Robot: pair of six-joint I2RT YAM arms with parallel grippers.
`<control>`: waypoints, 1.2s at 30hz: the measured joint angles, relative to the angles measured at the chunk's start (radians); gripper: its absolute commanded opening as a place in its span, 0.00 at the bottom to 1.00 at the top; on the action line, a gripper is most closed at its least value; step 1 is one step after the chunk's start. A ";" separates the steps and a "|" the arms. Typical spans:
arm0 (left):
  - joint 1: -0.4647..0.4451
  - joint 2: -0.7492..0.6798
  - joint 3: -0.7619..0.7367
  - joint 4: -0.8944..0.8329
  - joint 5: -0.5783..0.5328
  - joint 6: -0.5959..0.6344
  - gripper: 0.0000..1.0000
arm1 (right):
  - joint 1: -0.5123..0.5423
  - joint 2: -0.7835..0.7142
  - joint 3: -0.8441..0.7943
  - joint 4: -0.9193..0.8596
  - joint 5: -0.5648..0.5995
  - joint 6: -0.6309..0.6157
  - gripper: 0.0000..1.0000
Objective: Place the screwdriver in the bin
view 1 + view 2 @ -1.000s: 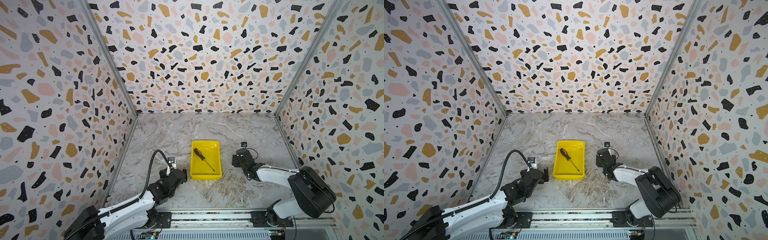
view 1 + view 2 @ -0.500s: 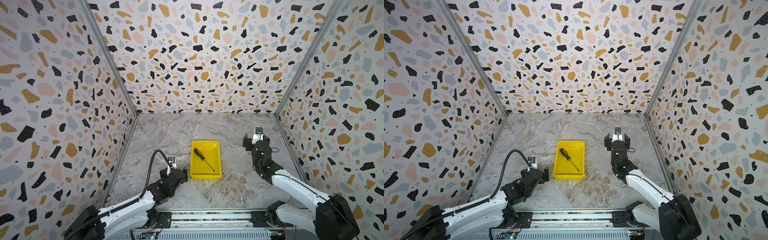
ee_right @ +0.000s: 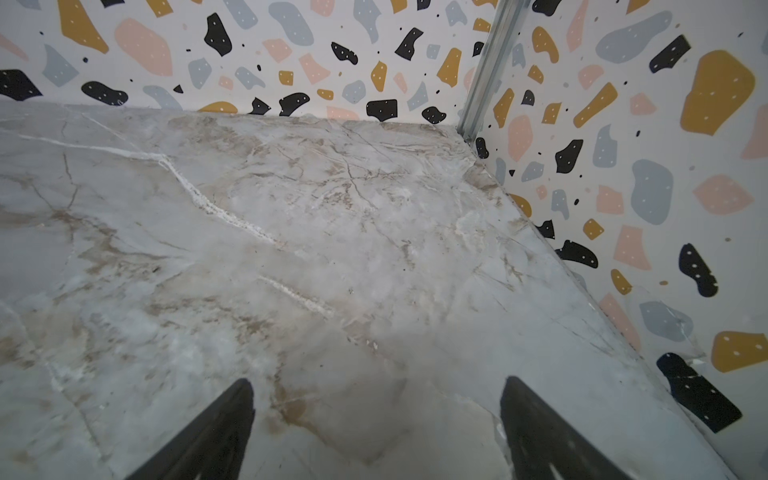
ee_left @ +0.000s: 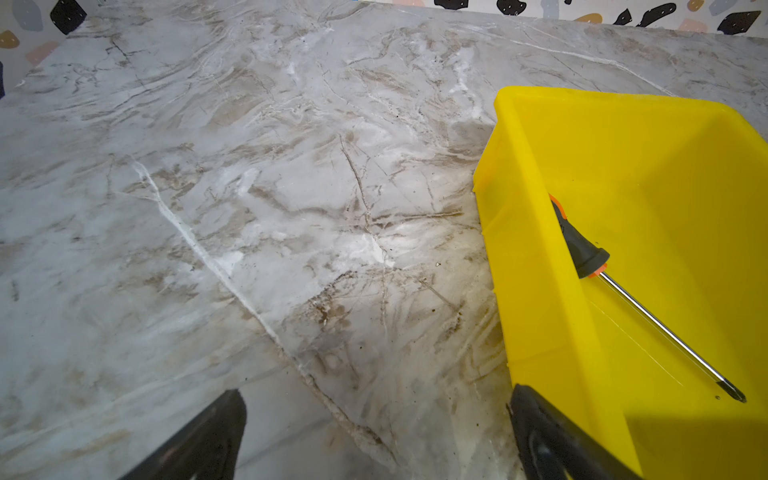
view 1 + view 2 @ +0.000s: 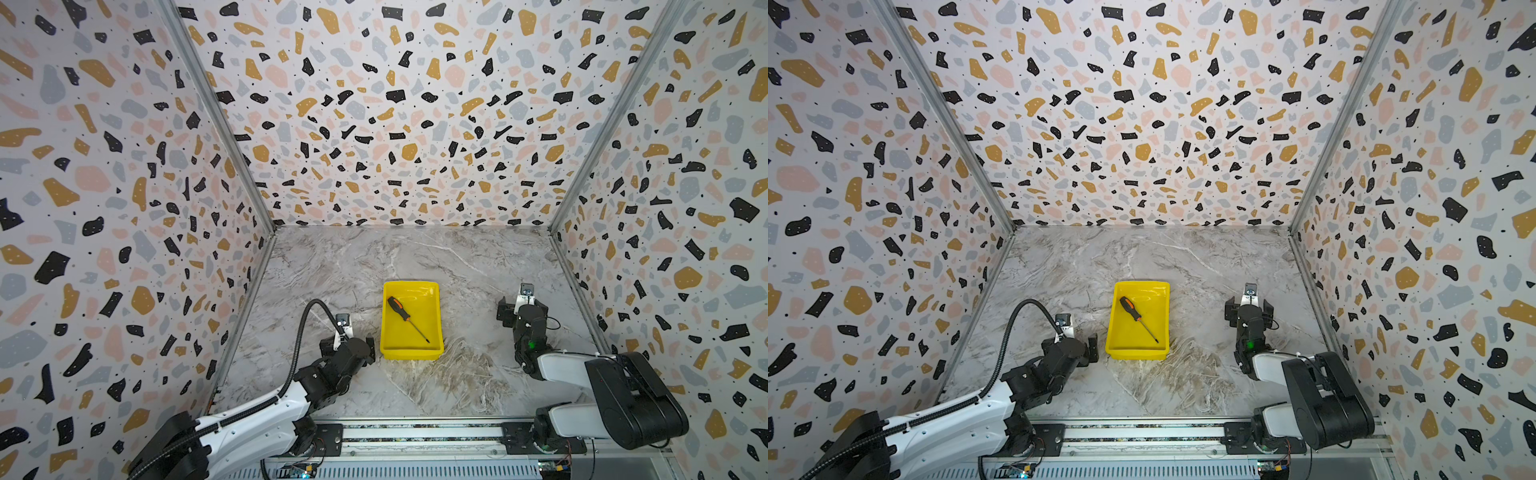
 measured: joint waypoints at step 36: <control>0.003 0.072 0.044 0.412 -0.370 0.426 1.00 | -0.066 0.136 -0.153 0.514 -0.200 -0.097 0.99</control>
